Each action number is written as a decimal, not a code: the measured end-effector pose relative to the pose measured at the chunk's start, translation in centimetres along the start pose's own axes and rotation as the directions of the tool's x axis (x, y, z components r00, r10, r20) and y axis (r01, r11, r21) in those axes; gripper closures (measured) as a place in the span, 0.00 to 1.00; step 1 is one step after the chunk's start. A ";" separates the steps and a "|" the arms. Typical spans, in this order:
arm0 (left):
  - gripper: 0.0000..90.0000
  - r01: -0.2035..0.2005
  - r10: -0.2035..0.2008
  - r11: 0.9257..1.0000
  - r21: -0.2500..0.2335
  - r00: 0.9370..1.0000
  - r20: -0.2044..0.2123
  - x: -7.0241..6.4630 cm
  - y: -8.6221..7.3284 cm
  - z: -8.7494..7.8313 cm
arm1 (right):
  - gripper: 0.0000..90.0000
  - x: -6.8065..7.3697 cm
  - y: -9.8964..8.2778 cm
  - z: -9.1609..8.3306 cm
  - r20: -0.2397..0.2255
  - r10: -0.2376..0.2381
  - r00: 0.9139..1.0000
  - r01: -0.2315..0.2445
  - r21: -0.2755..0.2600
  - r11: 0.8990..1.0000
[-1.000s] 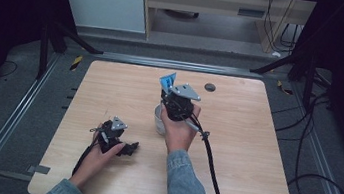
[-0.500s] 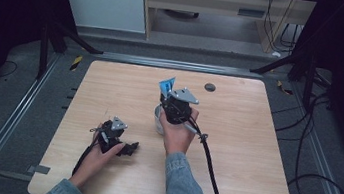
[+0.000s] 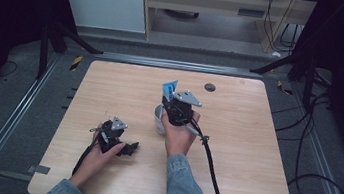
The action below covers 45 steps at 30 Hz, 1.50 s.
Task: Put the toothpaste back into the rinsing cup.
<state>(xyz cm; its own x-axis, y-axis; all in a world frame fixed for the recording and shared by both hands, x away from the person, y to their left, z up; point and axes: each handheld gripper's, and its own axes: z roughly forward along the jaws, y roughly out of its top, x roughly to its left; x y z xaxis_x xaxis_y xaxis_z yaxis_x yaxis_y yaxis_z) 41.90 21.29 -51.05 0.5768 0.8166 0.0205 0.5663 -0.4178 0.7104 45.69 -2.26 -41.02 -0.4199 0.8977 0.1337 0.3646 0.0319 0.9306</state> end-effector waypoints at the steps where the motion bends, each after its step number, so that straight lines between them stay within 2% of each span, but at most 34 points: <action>1: 0.00 0.000 0.000 1.000 0.000 1.000 0.000 0.0 0.0 0.0 | 0.81 -0.1 -0.1 0.0 -0.004 0.006 1.000 -0.006 0.000 1.000; 9: 0.00 0.000 0.000 1.000 0.000 1.000 0.000 0.0 0.0 0.0 | 0.81 -0.3 -0.6 0.2 -0.014 0.016 1.000 -0.016 0.006 1.000; 16: 0.00 0.000 0.000 1.000 0.000 1.000 0.000 0.0 0.0 0.0 | 0.81 -0.5 -0.7 0.3 -0.030 0.062 0.998 -0.062 0.010 0.998; 45: 0.00 0.000 0.000 1.000 0.000 1.000 0.000 0.0 0.0 0.0 | 0.80 -1.3 -1.2 0.6 -0.042 0.109 0.993 -0.108 0.033 0.994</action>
<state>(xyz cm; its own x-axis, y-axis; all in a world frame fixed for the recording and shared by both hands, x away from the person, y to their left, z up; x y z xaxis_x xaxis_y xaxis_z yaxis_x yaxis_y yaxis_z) 41.90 21.29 -51.05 0.5768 0.8166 0.0206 0.5662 -0.4179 0.7105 46.25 -3.17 -42.50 -0.4120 0.8766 0.2486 0.4350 -0.0505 0.8990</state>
